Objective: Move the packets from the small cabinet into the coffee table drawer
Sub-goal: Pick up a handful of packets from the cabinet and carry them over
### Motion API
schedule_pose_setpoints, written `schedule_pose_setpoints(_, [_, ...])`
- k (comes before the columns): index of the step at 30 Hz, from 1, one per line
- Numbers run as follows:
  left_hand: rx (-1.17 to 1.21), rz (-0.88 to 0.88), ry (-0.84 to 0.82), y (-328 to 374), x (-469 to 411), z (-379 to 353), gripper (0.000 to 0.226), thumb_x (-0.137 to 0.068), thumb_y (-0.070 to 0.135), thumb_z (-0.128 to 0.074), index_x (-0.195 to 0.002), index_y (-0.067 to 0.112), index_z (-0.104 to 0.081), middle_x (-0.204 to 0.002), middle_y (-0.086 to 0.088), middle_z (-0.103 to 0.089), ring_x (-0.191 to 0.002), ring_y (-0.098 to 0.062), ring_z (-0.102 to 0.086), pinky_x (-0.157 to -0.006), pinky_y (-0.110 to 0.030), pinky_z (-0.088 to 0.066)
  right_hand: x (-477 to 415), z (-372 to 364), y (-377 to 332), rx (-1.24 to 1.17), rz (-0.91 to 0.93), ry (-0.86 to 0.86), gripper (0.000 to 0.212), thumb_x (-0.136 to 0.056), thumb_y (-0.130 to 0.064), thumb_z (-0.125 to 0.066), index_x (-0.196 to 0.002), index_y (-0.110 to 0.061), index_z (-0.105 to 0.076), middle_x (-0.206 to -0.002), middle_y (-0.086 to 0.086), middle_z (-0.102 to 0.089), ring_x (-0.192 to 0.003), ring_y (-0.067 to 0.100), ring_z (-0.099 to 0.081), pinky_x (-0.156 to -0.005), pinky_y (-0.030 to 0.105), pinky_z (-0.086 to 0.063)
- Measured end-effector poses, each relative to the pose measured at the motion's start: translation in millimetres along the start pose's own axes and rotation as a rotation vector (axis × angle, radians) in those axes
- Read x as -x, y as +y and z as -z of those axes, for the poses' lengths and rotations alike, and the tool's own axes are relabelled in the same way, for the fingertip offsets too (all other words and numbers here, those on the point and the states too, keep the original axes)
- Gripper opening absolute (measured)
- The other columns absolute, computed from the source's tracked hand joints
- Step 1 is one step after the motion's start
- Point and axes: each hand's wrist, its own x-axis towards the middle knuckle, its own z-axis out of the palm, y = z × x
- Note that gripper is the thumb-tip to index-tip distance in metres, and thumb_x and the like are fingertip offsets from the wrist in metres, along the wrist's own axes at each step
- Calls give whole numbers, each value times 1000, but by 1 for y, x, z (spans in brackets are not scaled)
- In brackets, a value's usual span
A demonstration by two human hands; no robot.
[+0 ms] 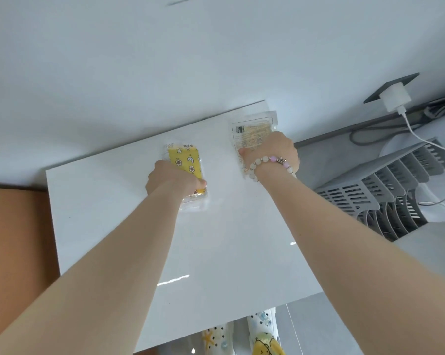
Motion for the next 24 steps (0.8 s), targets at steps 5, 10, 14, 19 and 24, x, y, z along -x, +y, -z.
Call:
schedule_pose_setpoints(5, [-13,-76,-232,-34,20,10,51,-58,28,-88,-103,18,-66,-103,1,-69,-99,-21,-63,-91,-32,-49,18,3,14,-60,-74,-122,26,-77,-20,-69,-65,-15,-46,-62,-3,-46,-50,11,-45,-42,16,-29])
schedule_pose_setpoints(10, [76,-91,-359,-64,45,40,36,-62,21,-87,-93,21,-70,-93,2,-71,-93,-20,-66,-87,-30,-50,71,-11,29,-6,-73,-351,29,-83,-20,-60,-61,-15,-42,-62,-2,-44,-60,17,-49,-47,19,-31])
schedule_pose_setpoints(14, [177,-148,-371,-69,69,70,27,-69,15,-83,-91,20,-69,-86,4,-70,-75,-10,-64,-63,-17,-45,114,-8,31,-106,-85,-413,26,-85,-30,-60,-65,-16,-50,-64,-2,-50,-59,14,-50,-57,21,-41])
schedule_pose_setpoints(19, [270,-231,-346,-62,109,112,23,-70,15,-83,-84,24,-68,-84,7,-69,-75,-9,-64,-65,-17,-45,150,39,17,-215,-106,-375,36,-83,-40,-62,-104,-12,-65,-89,3,-64,-82,22,-61,-75,29,-48])
schedule_pose_setpoints(24, [357,-318,-338,-49,167,160,17,-72,17,-81,-78,24,-67,-78,8,-68,-72,-8,-63,-65,-20,-46,195,104,5,-320,-72,-283,33,-84,-35,-63,-106,-11,-67,-101,6,-70,-92,23,-67,-87,34,-53])
